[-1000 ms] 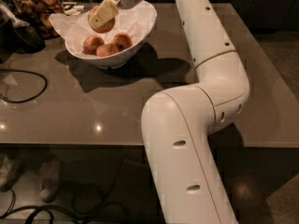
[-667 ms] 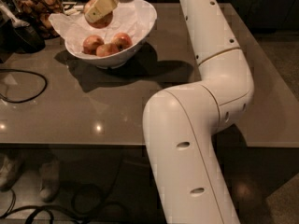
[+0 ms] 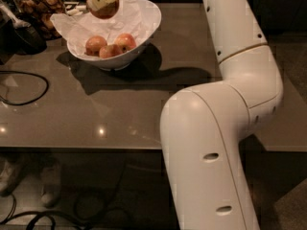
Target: Pick apple from white bowl
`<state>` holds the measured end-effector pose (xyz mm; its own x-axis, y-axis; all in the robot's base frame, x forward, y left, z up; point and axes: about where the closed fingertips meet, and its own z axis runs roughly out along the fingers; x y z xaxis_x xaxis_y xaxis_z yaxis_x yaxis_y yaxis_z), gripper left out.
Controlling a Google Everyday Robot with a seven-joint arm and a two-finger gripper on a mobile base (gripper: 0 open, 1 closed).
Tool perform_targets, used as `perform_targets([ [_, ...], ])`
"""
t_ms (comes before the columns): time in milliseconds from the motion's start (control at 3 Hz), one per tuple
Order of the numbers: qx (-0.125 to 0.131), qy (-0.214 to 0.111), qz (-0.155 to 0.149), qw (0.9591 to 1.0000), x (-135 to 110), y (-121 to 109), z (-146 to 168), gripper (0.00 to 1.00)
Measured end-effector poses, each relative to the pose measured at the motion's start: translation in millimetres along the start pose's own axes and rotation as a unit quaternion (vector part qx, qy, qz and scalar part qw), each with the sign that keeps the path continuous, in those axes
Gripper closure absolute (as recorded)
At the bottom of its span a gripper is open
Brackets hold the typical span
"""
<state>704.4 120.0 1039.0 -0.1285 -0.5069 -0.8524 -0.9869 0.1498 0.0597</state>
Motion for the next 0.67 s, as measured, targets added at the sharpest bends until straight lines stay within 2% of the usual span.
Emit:
perform_targets([
  [667, -0.021, -0.017, 0.023, 0.9994, -9, 35, -22, 1.00],
])
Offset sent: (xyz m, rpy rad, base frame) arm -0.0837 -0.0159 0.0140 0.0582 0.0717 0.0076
